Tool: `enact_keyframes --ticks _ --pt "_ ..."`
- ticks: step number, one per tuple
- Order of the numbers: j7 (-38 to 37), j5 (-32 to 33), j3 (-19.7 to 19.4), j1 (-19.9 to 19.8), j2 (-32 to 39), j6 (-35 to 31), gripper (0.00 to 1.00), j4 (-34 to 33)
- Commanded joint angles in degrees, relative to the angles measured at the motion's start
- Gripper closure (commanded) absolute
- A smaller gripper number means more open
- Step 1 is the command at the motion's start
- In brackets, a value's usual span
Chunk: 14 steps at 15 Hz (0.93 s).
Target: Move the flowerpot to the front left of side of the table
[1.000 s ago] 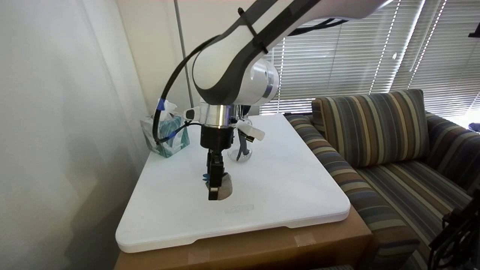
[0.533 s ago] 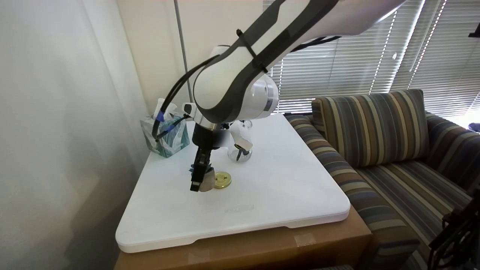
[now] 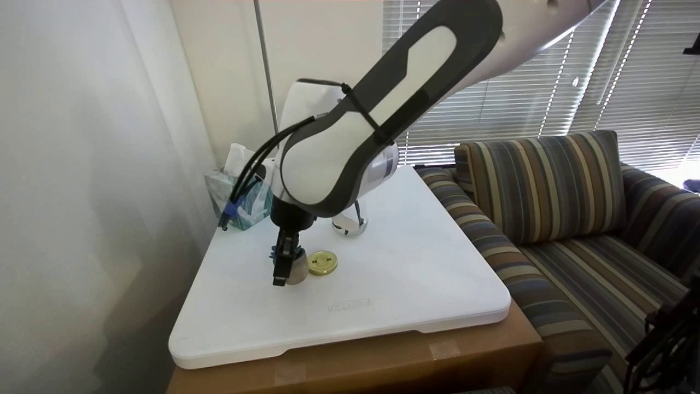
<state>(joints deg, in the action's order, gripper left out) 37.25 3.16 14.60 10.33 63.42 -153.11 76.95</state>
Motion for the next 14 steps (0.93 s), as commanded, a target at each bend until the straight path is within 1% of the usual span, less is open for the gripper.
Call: enact_keyframes --ticks 1,8,9,11,12,13,14 --pt "-2.67 3.11 -1.21 0.80 2.39 0.96 0.57 -3.66" --pt "-7.33 3.33 -0.83 -0.08 4.18 0.31 0.57 -5.86" --pt "-7.76 3.47 -0.90 -0.05 4.23 0.31 0.50 -5.97" --pt "-8.16 3.60 -0.82 -0.21 3.97 0.52 0.23 -5.70" --pt "-8.20 3.60 -0.74 -0.31 3.84 0.64 0.07 -5.57" --pt "-8.24 3.59 -0.68 -0.36 3.71 0.72 0.02 -5.49" --pt "-8.19 3.57 -0.63 -0.46 3.50 0.97 0.00 -5.36"
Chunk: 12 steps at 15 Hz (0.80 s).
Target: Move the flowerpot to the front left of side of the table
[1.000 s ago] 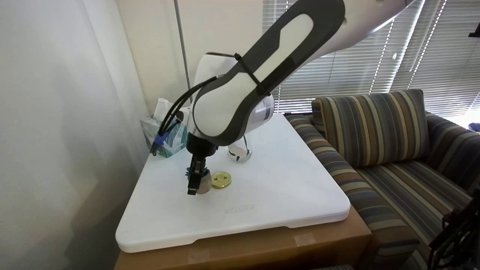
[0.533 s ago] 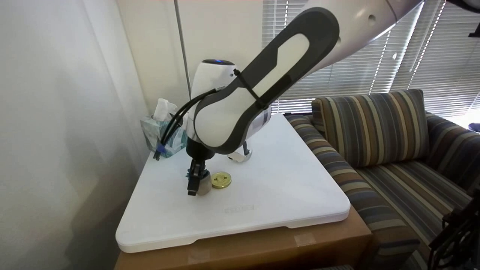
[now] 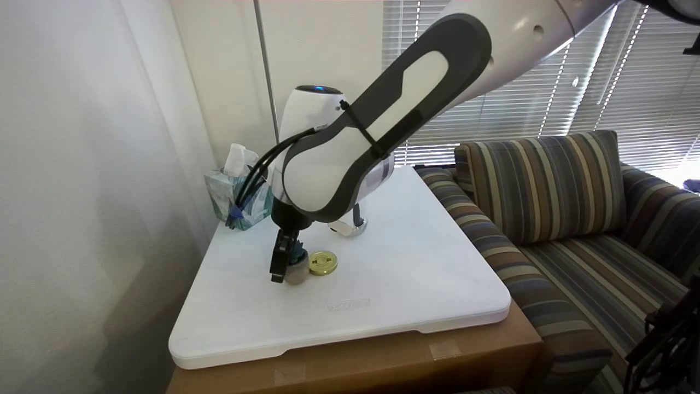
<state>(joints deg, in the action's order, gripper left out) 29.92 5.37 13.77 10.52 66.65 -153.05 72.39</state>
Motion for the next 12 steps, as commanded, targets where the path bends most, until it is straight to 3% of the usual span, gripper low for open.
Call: enact_keyframes --ticks 1,7,12 --pt "-0.75 1.35 0.28 -0.75 0.06 1.14 0.00 -0.64" --pt "0.53 1.34 0.84 -2.22 -2.55 3.41 0.00 1.08" --pt "6.56 -1.42 6.36 -7.21 -6.24 11.42 0.00 2.15"
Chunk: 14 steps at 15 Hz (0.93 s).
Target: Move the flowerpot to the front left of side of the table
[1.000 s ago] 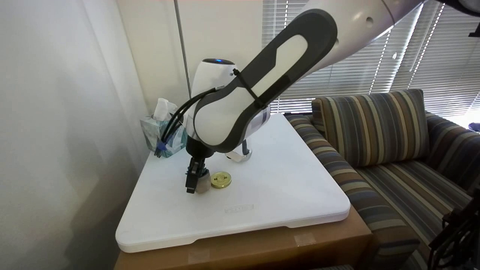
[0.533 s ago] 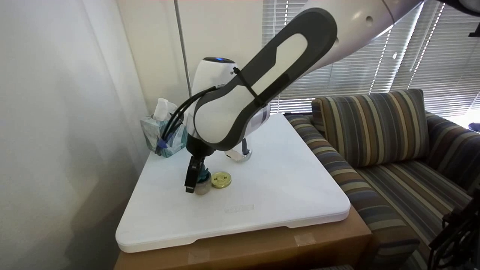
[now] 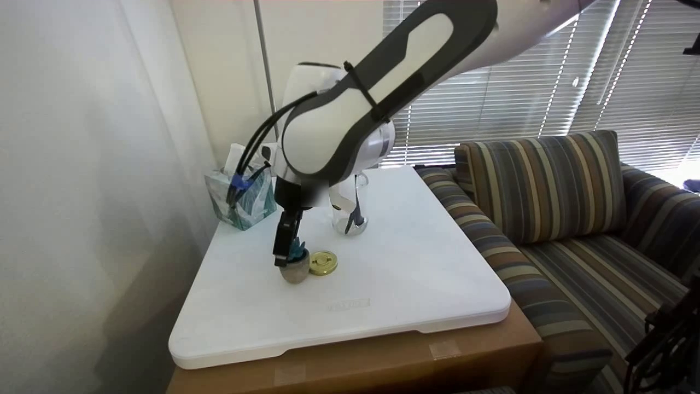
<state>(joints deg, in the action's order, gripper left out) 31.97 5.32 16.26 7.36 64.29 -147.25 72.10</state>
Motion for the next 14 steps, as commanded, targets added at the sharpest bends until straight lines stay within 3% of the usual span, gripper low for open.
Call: enact_keyframes --ticks 1,7,14 --pt "5.85 -2.20 4.87 -4.99 -4.71 7.40 0.00 2.49" --pt "12.50 -8.34 7.42 -8.36 -10.77 16.58 0.00 2.75" --pt "15.98 -11.76 6.08 -8.17 -17.08 18.12 0.00 4.38"
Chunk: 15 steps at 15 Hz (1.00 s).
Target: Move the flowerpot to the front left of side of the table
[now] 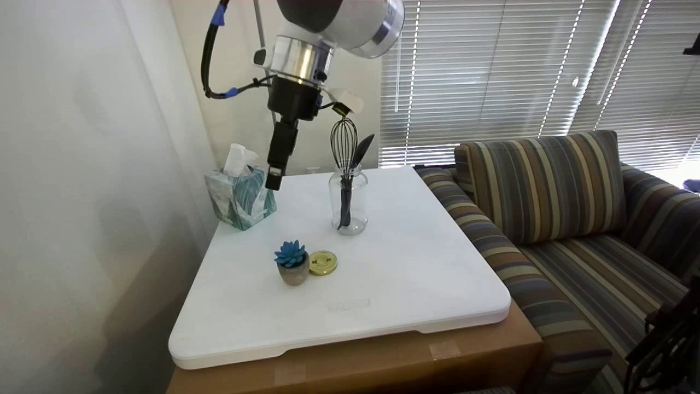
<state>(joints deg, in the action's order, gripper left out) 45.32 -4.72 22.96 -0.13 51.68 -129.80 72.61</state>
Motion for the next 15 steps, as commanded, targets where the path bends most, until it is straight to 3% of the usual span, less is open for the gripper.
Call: enact_keyframes --ticks 1,5,8,15 --pt "2.88 -1.48 -0.88 -0.58 -5.48 0.82 0.00 4.12" --pt "-0.96 0.23 -4.57 0.75 -10.15 8.27 0.00 3.08" --pt "-5.36 3.32 -9.55 1.79 -14.33 15.95 0.00 2.44" --pt "-14.96 9.89 -18.50 0.37 -20.73 29.68 0.00 1.05"
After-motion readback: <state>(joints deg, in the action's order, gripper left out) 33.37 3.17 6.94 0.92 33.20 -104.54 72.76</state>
